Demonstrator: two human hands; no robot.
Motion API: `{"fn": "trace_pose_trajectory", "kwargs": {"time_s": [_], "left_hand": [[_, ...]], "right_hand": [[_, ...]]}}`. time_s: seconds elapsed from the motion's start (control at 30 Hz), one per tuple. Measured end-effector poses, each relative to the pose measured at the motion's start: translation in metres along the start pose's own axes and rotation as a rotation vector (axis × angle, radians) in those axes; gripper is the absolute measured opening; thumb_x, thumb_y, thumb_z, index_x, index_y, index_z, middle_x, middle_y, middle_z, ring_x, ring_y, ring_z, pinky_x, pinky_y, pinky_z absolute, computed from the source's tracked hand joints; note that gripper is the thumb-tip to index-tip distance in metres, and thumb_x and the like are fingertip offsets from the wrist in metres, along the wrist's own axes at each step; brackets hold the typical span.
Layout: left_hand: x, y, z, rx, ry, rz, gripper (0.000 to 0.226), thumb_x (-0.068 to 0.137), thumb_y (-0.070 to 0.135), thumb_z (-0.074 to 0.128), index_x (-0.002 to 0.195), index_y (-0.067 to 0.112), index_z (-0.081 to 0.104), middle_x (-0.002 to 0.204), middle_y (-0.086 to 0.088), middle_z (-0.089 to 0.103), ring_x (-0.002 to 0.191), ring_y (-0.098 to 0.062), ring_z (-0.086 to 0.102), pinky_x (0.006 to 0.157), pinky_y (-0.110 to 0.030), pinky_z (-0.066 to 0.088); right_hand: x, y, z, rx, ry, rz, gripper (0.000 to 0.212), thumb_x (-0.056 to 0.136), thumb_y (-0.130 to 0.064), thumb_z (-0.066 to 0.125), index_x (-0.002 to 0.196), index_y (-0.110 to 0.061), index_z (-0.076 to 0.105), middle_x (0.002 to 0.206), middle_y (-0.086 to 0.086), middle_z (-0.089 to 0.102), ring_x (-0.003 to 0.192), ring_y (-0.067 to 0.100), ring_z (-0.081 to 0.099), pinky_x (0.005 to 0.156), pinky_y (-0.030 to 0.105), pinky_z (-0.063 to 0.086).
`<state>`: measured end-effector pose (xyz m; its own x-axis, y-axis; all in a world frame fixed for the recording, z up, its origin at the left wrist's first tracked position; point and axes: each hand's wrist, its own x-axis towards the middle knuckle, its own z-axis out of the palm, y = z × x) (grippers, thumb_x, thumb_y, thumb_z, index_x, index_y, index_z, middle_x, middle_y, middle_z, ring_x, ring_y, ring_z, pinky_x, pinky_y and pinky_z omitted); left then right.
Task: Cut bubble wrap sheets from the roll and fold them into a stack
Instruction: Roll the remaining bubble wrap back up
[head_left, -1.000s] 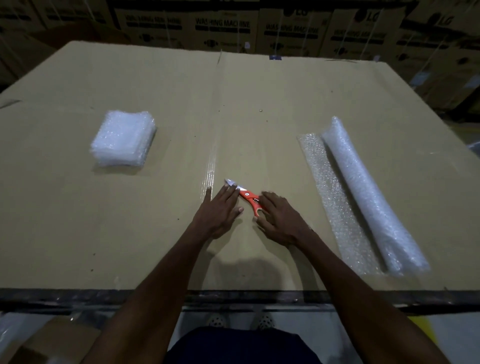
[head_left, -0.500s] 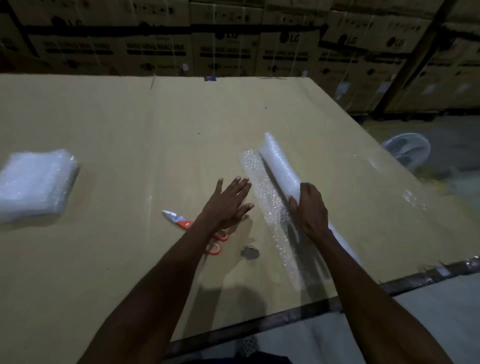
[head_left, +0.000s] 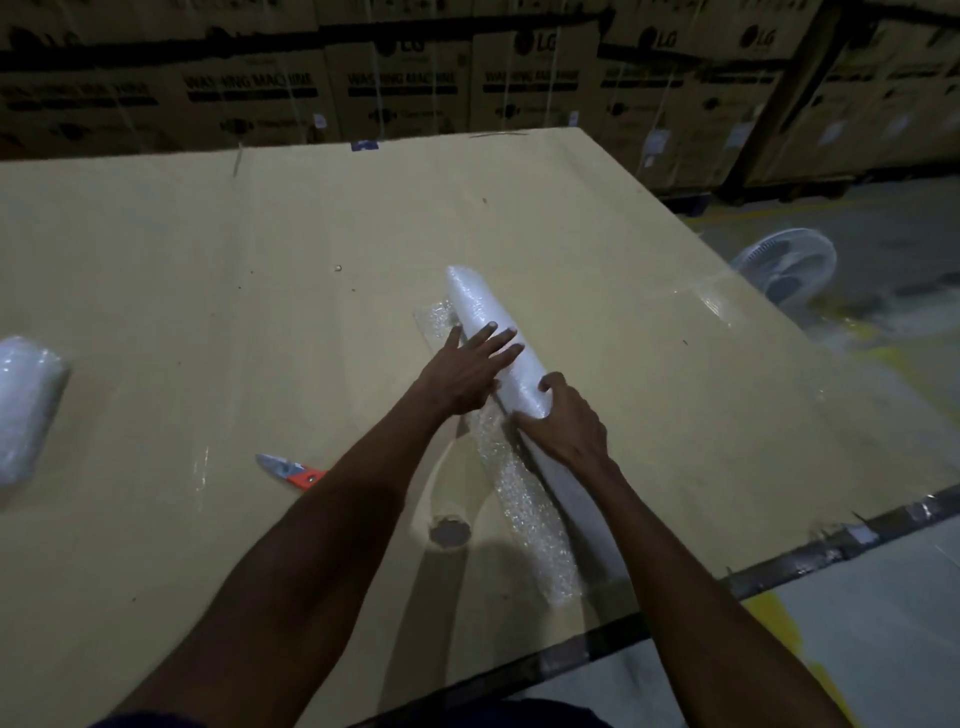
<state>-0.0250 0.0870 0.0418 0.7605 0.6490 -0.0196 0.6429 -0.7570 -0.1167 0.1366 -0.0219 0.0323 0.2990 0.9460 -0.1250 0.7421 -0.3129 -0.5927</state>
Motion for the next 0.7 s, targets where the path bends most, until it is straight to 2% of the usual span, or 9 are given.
{"fn": "trace_pose_trajectory", "kwargs": {"time_s": [0.07, 0.13, 0.2, 0.33, 0.4, 0.5, 0.6, 0.67, 0.7], "left_hand": [[-0.002, -0.005, 0.003, -0.027, -0.026, -0.008, 0.056, 0.105, 0.032, 0.045, 0.156, 0.022, 0.026, 0.166, 0.001, 0.017, 0.153, -0.023, 0.012, 0.118, -0.058, 0.016], [-0.007, -0.009, 0.007, -0.076, -0.005, -0.033, 0.053, 0.103, 0.032, 0.049, 0.153, 0.023, 0.032, 0.164, 0.003, 0.025, 0.152, -0.022, 0.018, 0.118, -0.056, 0.018], [-0.013, -0.014, 0.013, -0.114, 0.047, -0.04, 0.052, 0.099, 0.029, 0.057, 0.148, 0.022, 0.041, 0.158, 0.001, 0.036, 0.147, -0.024, 0.029, 0.115, -0.054, 0.023], [-0.029, -0.028, 0.019, -0.152, 0.143, -0.041, 0.049, 0.083, 0.024, 0.075, 0.128, 0.015, 0.058, 0.133, -0.009, 0.057, 0.126, -0.031, 0.052, 0.105, -0.052, 0.033], [-0.04, -0.038, 0.018, -0.136, 0.2, -0.044, 0.047, 0.079, 0.028, 0.078, 0.12, 0.013, 0.061, 0.123, -0.01, 0.06, 0.115, -0.033, 0.057, 0.101, -0.05, 0.035], [-0.059, -0.053, 0.023, -0.117, 0.26, -0.051, 0.072, 0.069, 0.042, 0.086, 0.124, 0.013, 0.052, 0.124, -0.013, 0.057, 0.117, -0.033, 0.055, 0.099, -0.05, 0.039], [-0.078, -0.064, 0.029, -0.1, 0.158, -0.112, 0.101, 0.067, 0.057, 0.083, 0.146, 0.014, 0.036, 0.149, -0.014, 0.041, 0.141, -0.031, 0.037, 0.109, -0.057, 0.031], [-0.088, -0.07, 0.032, -0.092, 0.057, -0.154, 0.105, 0.074, 0.062, 0.076, 0.154, 0.015, 0.027, 0.158, -0.01, 0.031, 0.149, -0.028, 0.024, 0.116, -0.058, 0.019], [-0.094, -0.073, 0.033, -0.095, 0.036, -0.152, 0.101, 0.077, 0.062, 0.074, 0.154, 0.016, 0.027, 0.157, -0.009, 0.034, 0.148, -0.027, 0.026, 0.118, -0.057, 0.017]], "right_hand": [[0.005, 0.004, -0.005, 0.141, 0.001, 0.029, 0.048, 0.083, -0.05, 0.077, 0.12, -0.026, 0.058, 0.125, 0.0, 0.065, 0.116, 0.028, 0.062, 0.089, 0.035, 0.046], [0.007, 0.006, -0.008, 0.247, -0.008, 0.069, 0.065, 0.078, -0.051, 0.082, 0.133, -0.026, 0.057, 0.13, 0.002, 0.065, 0.119, 0.027, 0.062, 0.095, 0.036, 0.049], [0.004, 0.0, -0.005, 0.166, -0.058, 0.119, 0.084, 0.077, -0.057, 0.08, 0.145, -0.021, 0.047, 0.138, 0.005, 0.061, 0.123, 0.029, 0.06, 0.096, 0.037, 0.048], [0.0, -0.02, 0.006, -0.09, -0.066, 0.029, 0.069, 0.078, -0.055, 0.076, 0.133, -0.021, 0.051, 0.125, 0.001, 0.064, 0.11, 0.029, 0.062, 0.078, 0.033, 0.043], [-0.001, -0.027, 0.009, -0.174, -0.058, -0.063, 0.066, 0.075, -0.054, 0.074, 0.129, -0.025, 0.051, 0.12, -0.004, 0.064, 0.106, 0.026, 0.062, 0.076, 0.033, 0.042], [-0.005, -0.031, 0.014, -0.282, -0.045, -0.255, 0.067, 0.079, -0.052, 0.068, 0.138, -0.028, 0.047, 0.124, -0.005, 0.06, 0.106, 0.022, 0.06, 0.083, 0.036, 0.048], [-0.007, -0.028, 0.026, -0.397, -0.004, -0.505, 0.075, 0.082, -0.041, 0.071, 0.147, -0.015, 0.043, 0.129, 0.007, 0.059, 0.106, 0.033, 0.058, 0.082, 0.043, 0.045], [-0.007, -0.034, 0.031, -0.437, -0.022, -0.579, 0.075, 0.082, -0.037, 0.075, 0.147, -0.012, 0.045, 0.134, 0.009, 0.058, 0.109, 0.036, 0.059, 0.082, 0.043, 0.043], [-0.008, -0.038, 0.032, -0.414, -0.046, -0.577, 0.077, 0.082, -0.038, 0.077, 0.147, -0.013, 0.045, 0.137, 0.008, 0.057, 0.113, 0.036, 0.058, 0.085, 0.042, 0.043]]}}
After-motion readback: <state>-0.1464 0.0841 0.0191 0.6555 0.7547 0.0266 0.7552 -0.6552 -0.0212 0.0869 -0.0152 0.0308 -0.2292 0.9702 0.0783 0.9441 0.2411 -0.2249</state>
